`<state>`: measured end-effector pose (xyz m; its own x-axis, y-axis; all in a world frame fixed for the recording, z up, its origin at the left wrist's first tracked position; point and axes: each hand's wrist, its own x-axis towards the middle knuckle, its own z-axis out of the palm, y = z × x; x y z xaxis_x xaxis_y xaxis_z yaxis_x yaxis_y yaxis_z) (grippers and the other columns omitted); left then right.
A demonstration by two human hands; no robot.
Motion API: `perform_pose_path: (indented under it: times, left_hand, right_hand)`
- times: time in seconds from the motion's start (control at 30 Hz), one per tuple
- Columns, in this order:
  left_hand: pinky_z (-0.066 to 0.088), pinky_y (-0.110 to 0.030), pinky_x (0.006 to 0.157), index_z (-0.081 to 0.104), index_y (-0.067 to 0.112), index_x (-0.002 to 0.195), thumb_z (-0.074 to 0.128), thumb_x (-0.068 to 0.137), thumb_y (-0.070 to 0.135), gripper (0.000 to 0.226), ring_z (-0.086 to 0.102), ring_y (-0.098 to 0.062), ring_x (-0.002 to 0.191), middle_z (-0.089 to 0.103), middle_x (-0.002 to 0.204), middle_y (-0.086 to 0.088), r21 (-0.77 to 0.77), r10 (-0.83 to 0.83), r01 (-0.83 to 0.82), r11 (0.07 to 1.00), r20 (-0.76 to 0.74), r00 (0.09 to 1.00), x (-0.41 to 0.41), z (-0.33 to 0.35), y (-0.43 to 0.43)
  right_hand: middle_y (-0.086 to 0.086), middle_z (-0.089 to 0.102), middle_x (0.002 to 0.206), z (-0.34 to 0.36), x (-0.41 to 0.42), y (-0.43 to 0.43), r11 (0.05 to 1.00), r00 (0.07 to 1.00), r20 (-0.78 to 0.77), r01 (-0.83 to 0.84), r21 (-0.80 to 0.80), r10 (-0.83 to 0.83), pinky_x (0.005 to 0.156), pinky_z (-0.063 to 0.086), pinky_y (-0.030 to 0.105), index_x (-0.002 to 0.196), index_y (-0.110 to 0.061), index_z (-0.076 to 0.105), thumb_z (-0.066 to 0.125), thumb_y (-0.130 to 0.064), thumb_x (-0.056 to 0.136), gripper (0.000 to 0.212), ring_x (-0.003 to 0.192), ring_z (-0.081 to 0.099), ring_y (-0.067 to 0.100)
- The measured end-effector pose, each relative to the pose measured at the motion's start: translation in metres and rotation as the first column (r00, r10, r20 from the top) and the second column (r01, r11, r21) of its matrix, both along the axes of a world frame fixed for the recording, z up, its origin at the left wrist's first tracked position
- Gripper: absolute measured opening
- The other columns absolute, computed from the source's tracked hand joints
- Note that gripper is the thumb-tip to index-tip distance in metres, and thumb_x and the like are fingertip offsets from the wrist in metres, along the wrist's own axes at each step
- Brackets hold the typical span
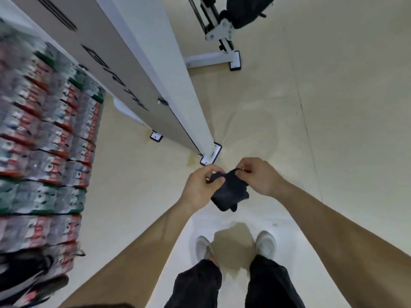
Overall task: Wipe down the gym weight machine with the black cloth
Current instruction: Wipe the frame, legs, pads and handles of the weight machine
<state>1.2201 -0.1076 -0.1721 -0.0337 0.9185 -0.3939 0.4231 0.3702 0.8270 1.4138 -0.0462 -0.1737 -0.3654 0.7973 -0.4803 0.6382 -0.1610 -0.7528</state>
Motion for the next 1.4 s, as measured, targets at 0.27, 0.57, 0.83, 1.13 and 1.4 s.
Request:
perform_pose_path:
  times: [0.27,0.57,0.83,1.13,1.4]
  left_hand:
    - [0.051,-0.029,0.068,0.064,0.030,0.078,0.069,0.082,0.024,0.009,0.059,-0.010,0.068,0.065,0.074,0.008,-0.003,-0.099,0.101,0.995,-0.216,0.971,0.022,0.165,-0.013]
    - [0.044,-0.030,0.074,0.060,0.043,0.090,0.060,0.088,0.038,0.005,0.051,-0.008,0.085,0.050,0.088,0.016,0.195,-0.006,0.148,0.970,-0.587,0.810,0.013,0.269,0.012]
    - [0.042,-0.029,0.062,0.053,0.029,0.098,0.053,0.100,0.040,0.011,0.060,-0.014,0.078,0.062,0.083,0.012,0.332,0.239,-0.064,0.941,-0.521,0.819,-0.022,0.321,0.082]
    - [0.046,-0.024,0.071,0.064,0.034,0.089,0.057,0.099,0.035,0.012,0.060,0.001,0.082,0.066,0.085,0.018,0.523,0.478,-0.237,0.818,-0.391,0.787,-0.050,0.387,0.136]
    - [0.049,-0.023,0.081,0.069,0.039,0.094,0.068,0.091,0.034,0.005,0.062,0.003,0.092,0.068,0.094,0.024,0.738,0.756,-0.334,0.586,-0.351,0.553,-0.033,0.467,0.174]
  right_hand:
    - [-0.005,0.071,0.086,0.173,0.036,-0.001,0.984,0.994,0.020,-0.108,0.140,0.106,0.074,0.052,0.032,0.089,-0.028,0.070,0.059,-0.027,0.095,0.012,0.082,0.066,0.017]
    - [-0.011,0.066,0.090,0.303,0.046,0.064,0.865,0.947,0.106,-0.319,0.386,0.302,0.087,0.052,0.038,0.086,-0.031,0.064,0.055,-0.033,0.097,0.014,0.089,0.061,0.012]
    - [-0.008,0.065,0.100,0.369,-0.002,0.164,0.785,0.946,0.108,-0.315,0.534,0.306,0.091,0.048,0.036,0.095,-0.025,0.066,0.055,-0.033,0.099,0.014,0.100,0.060,0.015]
    - [-0.009,0.068,0.093,0.432,-0.047,0.268,0.670,0.879,0.120,-0.435,0.602,0.462,0.086,0.050,0.033,0.090,-0.023,0.067,0.057,-0.033,0.098,0.016,0.092,0.062,0.010]
    - [-0.006,0.068,0.081,0.480,-0.096,0.363,0.560,0.739,-0.076,-0.435,0.705,0.670,0.075,0.046,0.029,0.075,-0.023,0.064,0.061,-0.042,0.093,0.027,0.082,0.063,0.008]
